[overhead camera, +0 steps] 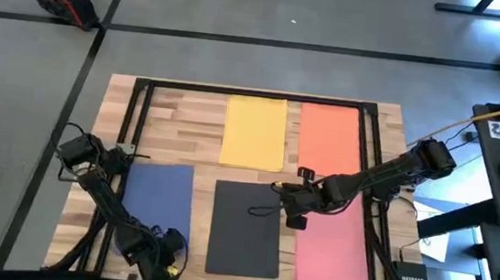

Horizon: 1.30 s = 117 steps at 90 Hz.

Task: Organize paper
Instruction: Adjust the stacked blue colored papers

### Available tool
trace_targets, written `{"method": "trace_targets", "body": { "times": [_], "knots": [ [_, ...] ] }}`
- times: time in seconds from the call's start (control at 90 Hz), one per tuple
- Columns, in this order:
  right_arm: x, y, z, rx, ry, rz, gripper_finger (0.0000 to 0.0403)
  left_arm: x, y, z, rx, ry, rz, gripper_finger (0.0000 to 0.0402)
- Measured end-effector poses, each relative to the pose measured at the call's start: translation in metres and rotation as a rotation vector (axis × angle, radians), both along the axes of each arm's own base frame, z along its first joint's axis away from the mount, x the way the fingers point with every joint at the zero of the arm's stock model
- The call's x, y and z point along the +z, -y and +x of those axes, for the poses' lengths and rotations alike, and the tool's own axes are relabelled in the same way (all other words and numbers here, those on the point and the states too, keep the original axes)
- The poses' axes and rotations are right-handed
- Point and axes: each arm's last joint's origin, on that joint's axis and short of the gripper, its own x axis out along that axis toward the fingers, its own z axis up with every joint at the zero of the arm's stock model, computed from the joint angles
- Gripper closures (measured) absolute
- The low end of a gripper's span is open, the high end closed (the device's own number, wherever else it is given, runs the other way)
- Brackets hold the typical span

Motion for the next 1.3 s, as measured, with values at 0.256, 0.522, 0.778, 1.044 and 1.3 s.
{"method": "trace_targets", "body": {
  "times": [0.256, 0.522, 0.778, 1.044, 1.3],
  "knots": [
    [0.0, 0.0, 0.0, 0.002, -0.001, -0.001, 0.0403, -0.008, -0.008, -0.003, 0.009, -0.006, 0.018, 0.0401],
    [0.0, 0.0, 0.0, 0.003, -0.003, 0.0, 0.0403, -0.005, -0.008, -0.009, 0.008, -0.013, 0.023, 0.0401],
    [0.0, 0.0, 0.0, 0.003, -0.002, -0.001, 0.0403, 0.002, -0.014, -0.02, 0.007, -0.066, 0.065, 0.0401],
    [0.0, 0.0, 0.0, 0.003, -0.001, 0.0, 0.0403, 0.029, -0.011, -0.024, -0.017, 0.011, -0.037, 0.0401],
    [0.001, -0.001, 0.001, 0.004, 0.015, 0.005, 0.0403, 0.058, -0.044, -0.002, -0.035, 0.219, 0.078, 0.0401]
  ]
}}
